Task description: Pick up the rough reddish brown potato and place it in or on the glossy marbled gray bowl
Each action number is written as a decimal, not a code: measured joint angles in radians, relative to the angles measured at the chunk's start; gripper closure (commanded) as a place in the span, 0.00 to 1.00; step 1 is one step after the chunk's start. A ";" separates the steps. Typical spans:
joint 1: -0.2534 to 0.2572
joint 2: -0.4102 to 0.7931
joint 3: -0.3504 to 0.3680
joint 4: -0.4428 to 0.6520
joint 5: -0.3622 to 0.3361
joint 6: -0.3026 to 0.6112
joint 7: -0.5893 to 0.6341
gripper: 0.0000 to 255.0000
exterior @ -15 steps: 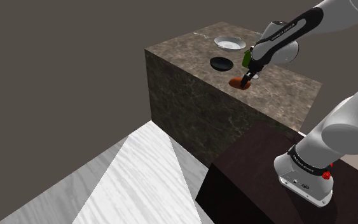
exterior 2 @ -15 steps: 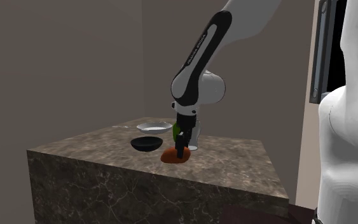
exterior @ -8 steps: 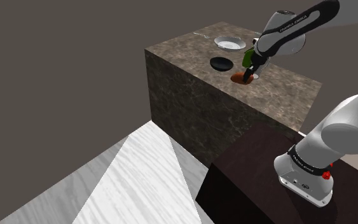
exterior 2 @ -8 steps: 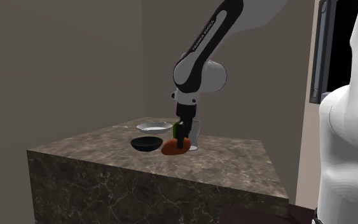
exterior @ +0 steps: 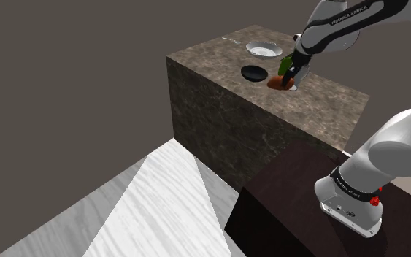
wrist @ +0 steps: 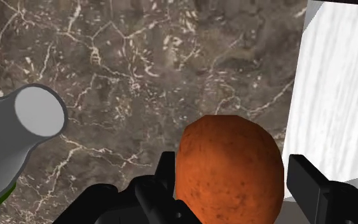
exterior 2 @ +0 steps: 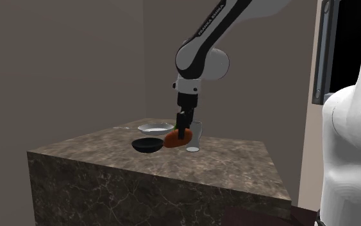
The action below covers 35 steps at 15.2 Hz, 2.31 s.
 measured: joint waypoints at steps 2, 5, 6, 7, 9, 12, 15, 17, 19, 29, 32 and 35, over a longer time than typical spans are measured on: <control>-0.002 -0.014 0.002 0.012 -0.004 -0.026 0.001 1.00; 0.001 -0.011 0.003 0.043 0.000 -0.053 0.000 1.00; 0.006 0.013 -0.002 0.074 0.014 -0.061 -0.012 1.00; 0.011 0.049 -0.010 0.112 0.033 -0.066 -0.028 1.00; 0.021 0.120 -0.020 0.195 0.073 -0.081 -0.057 1.00; 0.026 0.240 -0.029 0.337 0.142 -0.113 -0.104 1.00; 0.015 0.355 -0.029 0.472 0.205 -0.147 -0.146 1.00; -0.002 0.435 -0.026 0.586 0.245 -0.188 -0.173 1.00; -0.026 0.524 -0.019 0.708 0.284 -0.230 -0.196 1.00; -0.105 0.784 0.017 1.033 0.370 -0.310 -0.228 1.00; -0.107 0.802 0.022 1.022 0.378 -0.282 -0.234 1.00; -0.108 0.813 0.027 0.997 0.385 -0.247 -0.240 1.00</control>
